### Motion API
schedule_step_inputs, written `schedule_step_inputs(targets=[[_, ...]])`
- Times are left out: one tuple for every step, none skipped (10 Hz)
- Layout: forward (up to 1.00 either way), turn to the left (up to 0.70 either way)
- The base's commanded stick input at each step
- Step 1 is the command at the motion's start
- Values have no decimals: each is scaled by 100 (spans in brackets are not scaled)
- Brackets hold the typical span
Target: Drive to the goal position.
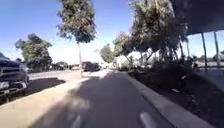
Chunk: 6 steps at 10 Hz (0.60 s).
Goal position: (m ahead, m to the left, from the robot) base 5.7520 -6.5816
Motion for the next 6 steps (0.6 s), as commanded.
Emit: schedule_step_inputs(targets=[[98,0],[98,0],[98,0],[98,0],[98,0],[98,0]])
